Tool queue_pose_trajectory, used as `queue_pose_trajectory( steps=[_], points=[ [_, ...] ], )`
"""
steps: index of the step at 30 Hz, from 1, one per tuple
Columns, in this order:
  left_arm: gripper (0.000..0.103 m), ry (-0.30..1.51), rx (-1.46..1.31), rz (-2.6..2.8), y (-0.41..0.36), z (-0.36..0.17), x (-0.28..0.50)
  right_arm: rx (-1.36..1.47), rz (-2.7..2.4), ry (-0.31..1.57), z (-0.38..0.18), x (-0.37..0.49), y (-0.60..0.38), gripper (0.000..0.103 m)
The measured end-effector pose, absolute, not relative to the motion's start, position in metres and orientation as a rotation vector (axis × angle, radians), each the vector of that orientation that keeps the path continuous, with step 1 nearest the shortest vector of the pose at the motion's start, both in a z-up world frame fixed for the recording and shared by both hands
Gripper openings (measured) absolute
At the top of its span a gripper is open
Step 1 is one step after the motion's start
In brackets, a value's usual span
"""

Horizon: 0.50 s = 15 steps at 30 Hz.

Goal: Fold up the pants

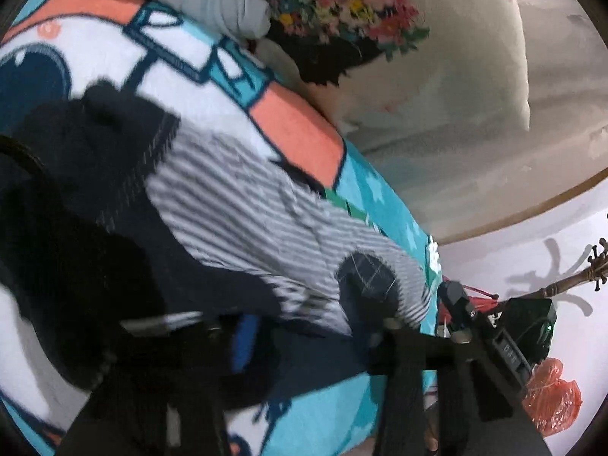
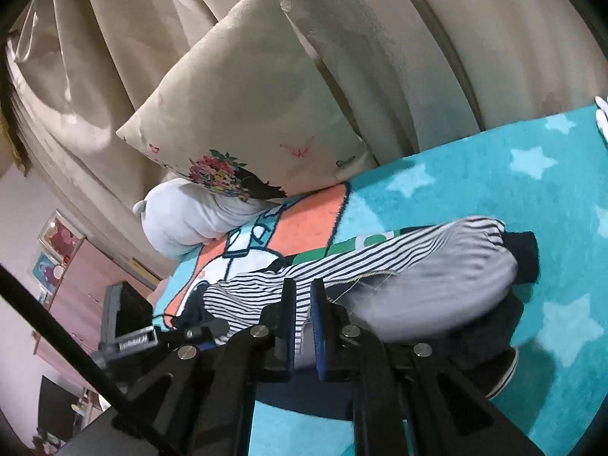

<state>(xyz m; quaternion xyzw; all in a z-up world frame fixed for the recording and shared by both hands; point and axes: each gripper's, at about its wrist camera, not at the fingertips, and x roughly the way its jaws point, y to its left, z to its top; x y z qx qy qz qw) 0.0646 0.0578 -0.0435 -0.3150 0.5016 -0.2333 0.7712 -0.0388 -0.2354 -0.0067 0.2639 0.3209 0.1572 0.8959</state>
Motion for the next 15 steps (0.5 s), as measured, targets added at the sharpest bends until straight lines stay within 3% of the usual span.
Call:
queue_pose_trajectory(
  steps=[1, 5, 7, 8, 9, 15],
  points=[
    [0.024, 1.087, -0.671, -0.491, 0.059, -0.042, 0.068, 0.544, 0.322, 0.670, -0.008, -0.036, -0.236, 0.009],
    [0.024, 1.094, -0.638, -0.470, 0.059, -0.040, 0.069, 0.542, 0.341, 0.690, -0.012, -0.030, -0.237, 0.009],
    [0.024, 1.094, -0.619, -0.461, 0.057, -0.040, 0.067, 0.496, 0.371, 0.690, -0.013, -0.037, -0.231, 0.036],
    [0.024, 1.091, -0.614, -0.452, 0.054, -0.041, 0.069, 0.448, 0.382, 0.697, -0.013, -0.042, -0.225, 0.073],
    [0.024, 1.091, -0.611, -0.450, 0.054, -0.041, 0.069, 0.381, 0.396, 0.696, -0.014, -0.048, -0.218, 0.085],
    [0.024, 1.079, -0.595, -0.437, 0.049, -0.040, 0.070, -0.100, 0.308, 0.691, -0.027, -0.062, -0.177, 0.084]
  ],
)
